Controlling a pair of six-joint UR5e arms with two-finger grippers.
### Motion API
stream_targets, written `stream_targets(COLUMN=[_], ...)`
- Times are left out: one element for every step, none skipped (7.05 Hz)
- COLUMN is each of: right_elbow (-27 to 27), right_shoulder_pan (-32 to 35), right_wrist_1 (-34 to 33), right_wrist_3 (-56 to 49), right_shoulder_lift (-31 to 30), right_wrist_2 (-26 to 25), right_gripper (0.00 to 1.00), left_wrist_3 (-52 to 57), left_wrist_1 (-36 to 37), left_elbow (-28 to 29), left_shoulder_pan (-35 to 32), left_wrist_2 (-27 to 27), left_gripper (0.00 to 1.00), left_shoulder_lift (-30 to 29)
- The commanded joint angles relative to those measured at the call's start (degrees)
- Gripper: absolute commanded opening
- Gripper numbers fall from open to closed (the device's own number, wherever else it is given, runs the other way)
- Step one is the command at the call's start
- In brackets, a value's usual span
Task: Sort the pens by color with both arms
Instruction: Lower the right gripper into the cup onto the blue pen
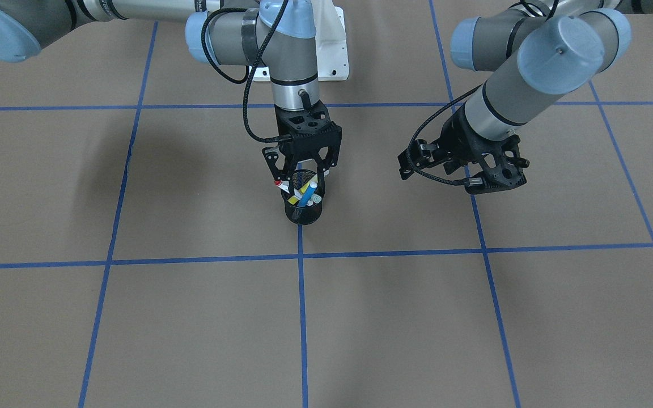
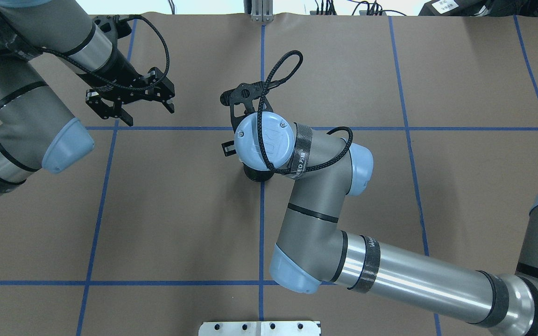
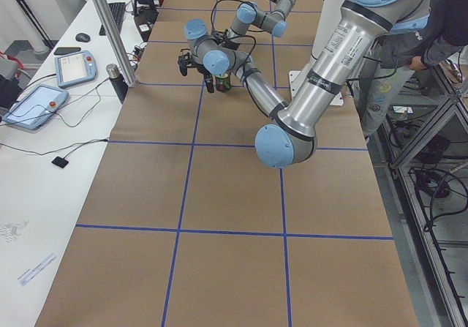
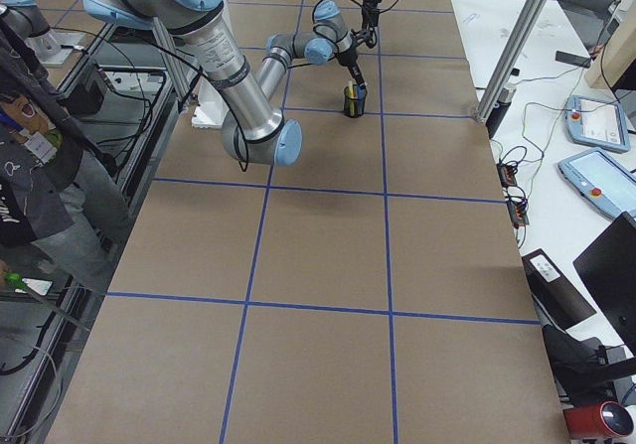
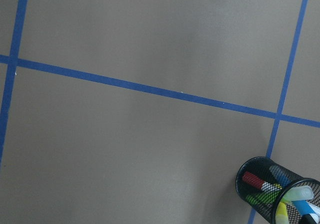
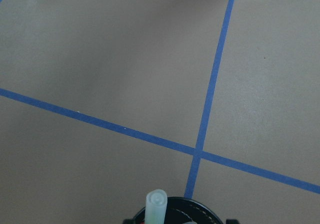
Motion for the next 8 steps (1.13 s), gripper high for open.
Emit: stream_targets(right_elbow=[-0.46,-0.55,-0.55,-0.55,-0.55,-0.46,-0.38,-0.03], right_shoulder_pan=[-0.1,-0.1,-0.1,-0.1,-0.01,-0.01,-0.01,0.08], right_wrist_1=[0.0,0.26,0.35,0.35,0.35,0.35,0.35,0.35], right_wrist_3=[0.06,0.06,0.06,0.06,0.06,0.15,0.15,0.41], right_shoulder_lift=[0.06,-0.03,-0.03,-0.2,-0.29,-0.2,-0.2,-0.29], right_wrist_2=[0.0,0.0,0.0,0.0,0.0,0.0,0.0,0.09], right_gripper=[0.5,0.48,0.46,0.42,0.35,0.26,0.19,0.16], left_wrist_3=[0.0,0.0,0.0,0.0,0.0,0.0,0.0,0.0], left_wrist_1=[0.0,0.0,0.0,0.0,0.0,0.0,0.0,0.0], left_elbow=[-0.07,-0.07,-0.16,-0.16,-0.16,-0.25,-0.25,-0.25], left_shoulder_pan=[0.0,0.0,0.0,0.0,0.0,0.0,0.0,0.0], left_wrist_2=[0.0,0.0,0.0,0.0,0.0,0.09,0.09,0.09], left_gripper=[0.99,0.99,0.99,0.99,0.99,0.99,0.99,0.99], left_shoulder_lift=[0.09,0.09,0.09,0.09,0.09,0.09,0.09,0.09])
